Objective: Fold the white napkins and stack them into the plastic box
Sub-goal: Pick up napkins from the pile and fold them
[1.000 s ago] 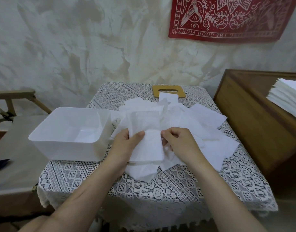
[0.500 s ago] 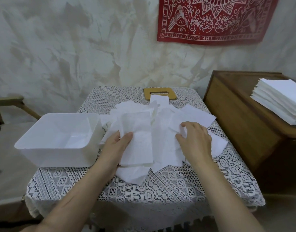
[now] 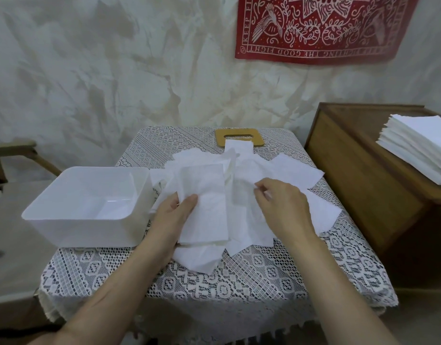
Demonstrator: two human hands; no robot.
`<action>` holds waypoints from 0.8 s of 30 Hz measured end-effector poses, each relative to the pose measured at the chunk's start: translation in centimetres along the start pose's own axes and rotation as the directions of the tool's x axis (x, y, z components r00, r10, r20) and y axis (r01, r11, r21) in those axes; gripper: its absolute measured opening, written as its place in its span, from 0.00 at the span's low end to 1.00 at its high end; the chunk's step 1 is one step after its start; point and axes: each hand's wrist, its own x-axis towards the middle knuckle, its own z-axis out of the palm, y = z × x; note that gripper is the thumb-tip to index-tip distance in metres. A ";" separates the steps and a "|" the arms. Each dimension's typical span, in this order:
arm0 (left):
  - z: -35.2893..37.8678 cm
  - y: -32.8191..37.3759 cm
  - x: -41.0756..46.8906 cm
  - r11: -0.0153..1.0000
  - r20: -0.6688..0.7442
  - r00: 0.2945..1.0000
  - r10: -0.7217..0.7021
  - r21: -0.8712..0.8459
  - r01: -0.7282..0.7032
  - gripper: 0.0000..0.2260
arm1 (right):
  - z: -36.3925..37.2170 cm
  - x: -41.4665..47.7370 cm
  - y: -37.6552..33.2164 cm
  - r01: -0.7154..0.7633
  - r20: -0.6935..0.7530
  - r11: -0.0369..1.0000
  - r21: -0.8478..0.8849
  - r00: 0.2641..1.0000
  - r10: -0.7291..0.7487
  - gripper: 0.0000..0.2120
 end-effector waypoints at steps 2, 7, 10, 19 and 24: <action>0.1 0.0 0.0 1.000 0.001 1.000 0.003 -0.002 -0.003 0.08 | 0.8 -0.2 0.1 -0.009 0.112 0.999 -0.051 0.994 0.014 0.11; 0.0 0.0 -0.1 1.000 0.003 1.000 0.003 -0.012 -0.003 0.09 | 1.2 -0.1 0.6 -0.040 0.200 0.997 -0.069 0.978 0.053 0.10; -0.1 0.0 0.0 1.000 -0.009 1.000 0.017 -0.004 -0.017 0.09 | -0.5 -0.3 0.0 -0.034 0.136 0.998 0.055 0.990 0.026 0.08; -0.2 -0.1 0.2 0.999 -0.024 0.999 0.024 -0.021 -0.025 0.09 | -3.5 0.4 -2.6 -0.114 0.058 0.567 0.816 0.992 0.116 0.05; -0.4 -0.3 0.4 0.998 -0.017 1.000 0.012 -0.057 -0.013 0.11 | -1.6 0.5 -0.1 -0.389 0.264 0.742 0.546 0.920 0.288 0.02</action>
